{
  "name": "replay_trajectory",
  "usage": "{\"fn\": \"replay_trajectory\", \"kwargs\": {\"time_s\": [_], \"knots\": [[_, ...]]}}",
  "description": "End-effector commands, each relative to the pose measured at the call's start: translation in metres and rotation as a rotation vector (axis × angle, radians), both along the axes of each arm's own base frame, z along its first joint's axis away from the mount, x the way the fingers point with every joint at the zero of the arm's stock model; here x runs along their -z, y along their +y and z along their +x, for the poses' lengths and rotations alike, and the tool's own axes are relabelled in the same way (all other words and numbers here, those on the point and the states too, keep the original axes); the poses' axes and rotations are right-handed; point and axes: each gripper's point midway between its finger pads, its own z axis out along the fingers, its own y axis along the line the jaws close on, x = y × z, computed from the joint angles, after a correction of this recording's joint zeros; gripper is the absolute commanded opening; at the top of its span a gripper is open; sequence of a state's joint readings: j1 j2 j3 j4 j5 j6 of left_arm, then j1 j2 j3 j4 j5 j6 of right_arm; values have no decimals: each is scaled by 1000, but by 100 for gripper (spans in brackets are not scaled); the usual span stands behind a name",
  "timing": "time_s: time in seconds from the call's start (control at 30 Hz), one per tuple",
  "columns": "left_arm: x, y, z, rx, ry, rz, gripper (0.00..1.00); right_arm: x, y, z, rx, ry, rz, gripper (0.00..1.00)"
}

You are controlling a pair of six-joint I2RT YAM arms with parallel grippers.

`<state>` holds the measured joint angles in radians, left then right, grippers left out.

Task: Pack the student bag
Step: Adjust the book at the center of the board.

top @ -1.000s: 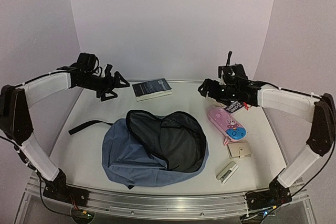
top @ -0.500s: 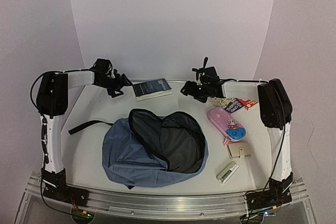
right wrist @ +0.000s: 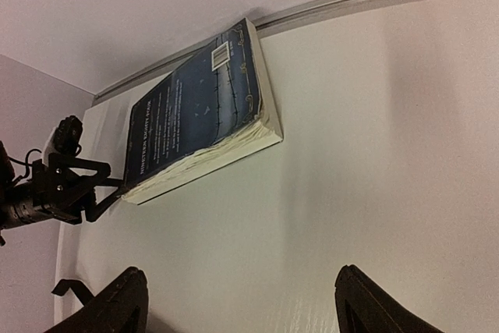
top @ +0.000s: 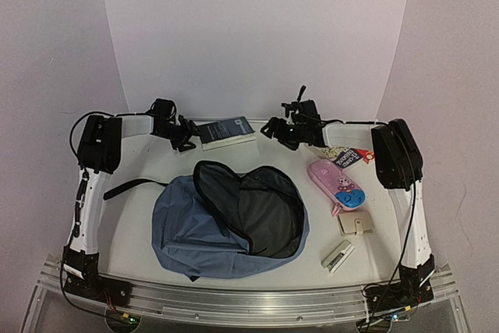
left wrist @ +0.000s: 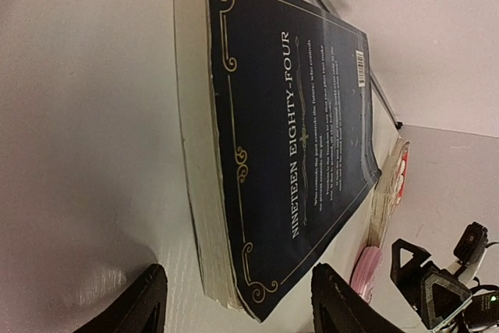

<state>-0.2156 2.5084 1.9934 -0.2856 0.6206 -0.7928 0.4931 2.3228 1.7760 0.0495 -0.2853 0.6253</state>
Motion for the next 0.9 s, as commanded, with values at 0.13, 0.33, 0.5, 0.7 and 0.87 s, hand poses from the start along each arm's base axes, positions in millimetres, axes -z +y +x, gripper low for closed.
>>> {"fn": "replay_trajectory", "kwargs": {"time_s": [0.13,0.33,0.5,0.7,0.87], "knots": [[11,-23,4,40,29,-55,47,1,13,17,-9,-24,81,82],[30,-31,-3,53,79,-25,18,11,18,19,-11,-12,120,82],[48,-30,-14,56,113,10,0,20,16,16,-7,-1,115,82],[61,-42,-30,104,132,40,0,31,11,10,5,19,104,81],[29,-48,-38,141,-1,34,2,28,2,4,33,18,120,80]]}}
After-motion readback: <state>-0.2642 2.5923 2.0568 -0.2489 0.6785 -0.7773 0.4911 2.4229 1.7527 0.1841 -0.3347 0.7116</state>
